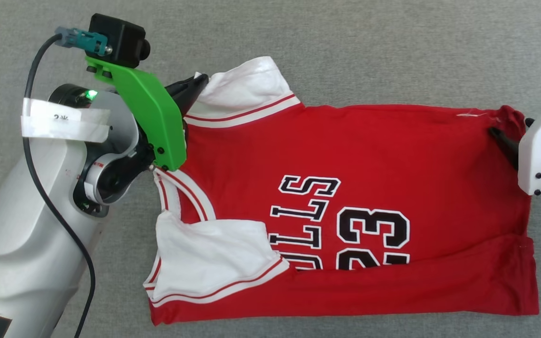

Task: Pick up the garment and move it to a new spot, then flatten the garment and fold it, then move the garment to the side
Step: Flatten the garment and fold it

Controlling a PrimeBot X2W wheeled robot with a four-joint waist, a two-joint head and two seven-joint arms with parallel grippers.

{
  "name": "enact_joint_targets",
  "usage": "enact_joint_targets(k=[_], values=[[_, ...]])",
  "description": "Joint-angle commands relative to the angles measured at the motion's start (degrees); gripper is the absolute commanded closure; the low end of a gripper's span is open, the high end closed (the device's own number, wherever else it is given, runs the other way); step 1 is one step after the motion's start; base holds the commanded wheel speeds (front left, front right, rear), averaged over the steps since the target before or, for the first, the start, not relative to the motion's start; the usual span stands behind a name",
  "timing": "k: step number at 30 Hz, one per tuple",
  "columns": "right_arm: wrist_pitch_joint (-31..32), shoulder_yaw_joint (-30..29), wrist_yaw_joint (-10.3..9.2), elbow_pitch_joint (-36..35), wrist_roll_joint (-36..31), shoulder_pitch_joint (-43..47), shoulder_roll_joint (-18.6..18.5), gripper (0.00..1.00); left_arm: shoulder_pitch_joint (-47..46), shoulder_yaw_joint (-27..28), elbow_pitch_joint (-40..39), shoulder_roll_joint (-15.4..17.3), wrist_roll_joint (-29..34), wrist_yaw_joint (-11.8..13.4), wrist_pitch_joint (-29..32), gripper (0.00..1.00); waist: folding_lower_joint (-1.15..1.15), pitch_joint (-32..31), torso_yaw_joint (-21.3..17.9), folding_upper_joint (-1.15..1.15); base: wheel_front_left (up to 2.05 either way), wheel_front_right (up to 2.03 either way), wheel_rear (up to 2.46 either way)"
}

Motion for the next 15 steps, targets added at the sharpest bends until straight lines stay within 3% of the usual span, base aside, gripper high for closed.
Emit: enact_joint_targets(k=[1, 9, 10, 11, 12, 15], values=[[0.12, 0.31, -0.06, 0.86, 0.46, -1.28, -0.08, 0.00, 0.97, -0.16, -0.57, -0.02, 0.49, 0.30, 0.09, 1.00, 0.00, 0.87, 1.09, 0.00, 0.00, 0.00, 0.00], [-0.14, 2.91, -0.06, 5.75, 1.19, -2.45, -0.32, 0.00, 1.39, -0.47, -0.95, -0.51, 0.30, -0.10, -0.96, 1.00, 0.00, 1.42, 2.45, 0.00, 0.00, 0.00, 0.00], [-0.13, 3.15, -0.06, 6.33, 1.26, -2.29, -0.21, 0.50, 1.49, -0.43, -0.70, -0.52, 0.25, -0.17, -1.16, 1.00, 0.00, 1.34, 2.54, 0.00, 0.00, 0.00, 0.00], [-0.41, 3.21, -0.06, 6.76, 1.35, -2.17, -0.03, 0.88, 1.61, -0.36, -0.36, -0.54, 0.21, -0.21, -1.45, 1.00, 0.00, 1.17, 2.62, 0.00, 0.00, 0.00, 0.00], [-0.83, 3.12, -0.06, 7.06, 1.50, -2.08, 0.17, 1.00, 1.73, -0.31, -0.03, -0.53, 0.20, -0.28, -1.71, 1.00, 0.00, 0.97, 2.65, 0.00, 0.00, 0.00, 0.00], [-3.41, 2.90, -0.06, 7.64, 1.69, -1.74, 0.76, 1.00, 2.38, -0.17, 1.25, -0.54, 0.19, -0.54, -2.80, 1.00, 0.00, -0.23, 2.50, 0.00, 0.00, 0.00, 0.00]])
